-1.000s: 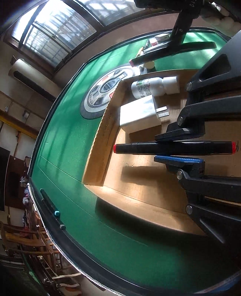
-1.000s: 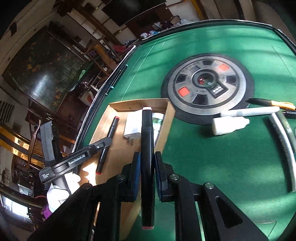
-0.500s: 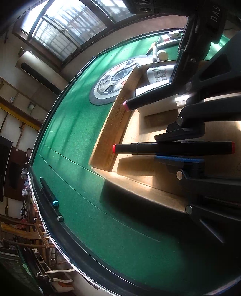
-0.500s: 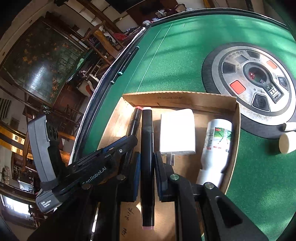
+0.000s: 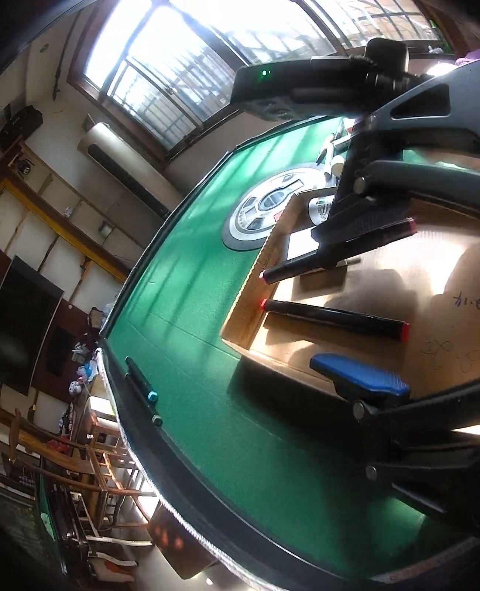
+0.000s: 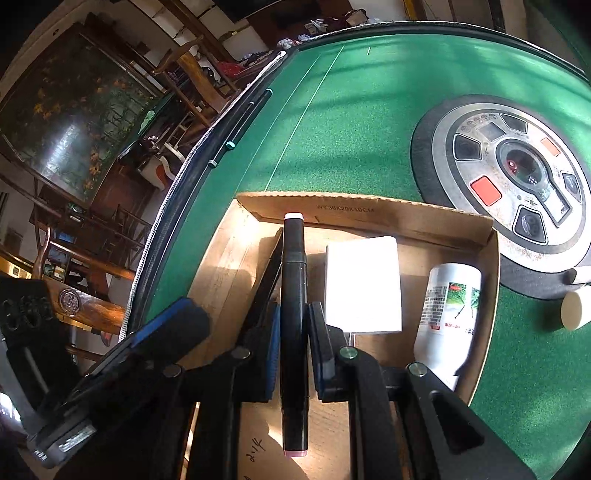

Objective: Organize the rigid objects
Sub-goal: 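Lower both black markers into the box and open both tools, then grasp the small white dropper bottle with the left tool while the right tool approaches the white paint marker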

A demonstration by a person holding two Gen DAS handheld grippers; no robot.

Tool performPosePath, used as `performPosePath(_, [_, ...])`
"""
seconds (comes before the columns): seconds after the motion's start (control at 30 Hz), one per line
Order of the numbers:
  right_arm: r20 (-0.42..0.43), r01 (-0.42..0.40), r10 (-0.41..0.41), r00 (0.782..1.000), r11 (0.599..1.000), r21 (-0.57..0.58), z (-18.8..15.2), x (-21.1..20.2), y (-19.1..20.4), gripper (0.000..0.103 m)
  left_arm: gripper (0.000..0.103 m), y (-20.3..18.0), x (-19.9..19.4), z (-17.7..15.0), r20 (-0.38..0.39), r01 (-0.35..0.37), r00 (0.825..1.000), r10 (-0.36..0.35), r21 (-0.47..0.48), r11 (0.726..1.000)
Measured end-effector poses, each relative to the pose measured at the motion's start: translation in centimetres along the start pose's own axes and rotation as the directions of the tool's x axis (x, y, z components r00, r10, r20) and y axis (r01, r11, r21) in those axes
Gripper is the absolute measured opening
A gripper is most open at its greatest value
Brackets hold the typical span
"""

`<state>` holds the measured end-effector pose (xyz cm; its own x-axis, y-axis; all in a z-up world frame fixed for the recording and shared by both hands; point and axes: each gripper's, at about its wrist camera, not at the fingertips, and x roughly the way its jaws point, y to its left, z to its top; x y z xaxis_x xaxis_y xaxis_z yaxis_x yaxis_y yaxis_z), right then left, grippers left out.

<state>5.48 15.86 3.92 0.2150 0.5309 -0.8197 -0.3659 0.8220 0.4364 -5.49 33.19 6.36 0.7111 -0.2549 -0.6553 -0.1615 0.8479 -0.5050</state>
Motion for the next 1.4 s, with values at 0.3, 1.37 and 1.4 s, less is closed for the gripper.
performPosePath(0.3, [0.034,0.061,-0.060,0.998,0.997,-0.042,-0.3,0.2,0.7,0.016,0.075,-0.7,-3.5,-2.7,0.067,-0.136,0.989,0.135,0.011,0.991])
performPosePath(1.37, [0.367,0.141,-0.223,0.903,0.962,0.235,-8.9,-18.0,-24.2,0.055,0.081,-18.5,0.1,-12.5,-0.010,-0.158,0.984,0.176,0.402,0.902])
performPosePath(1.4, [0.370,0.143,-0.229,0.900,0.959,0.244,-8.8,-18.2,-25.1,0.055,0.081,-19.2,0.7,-13.1,-0.027,-0.149,0.984,0.176,0.412,0.899])
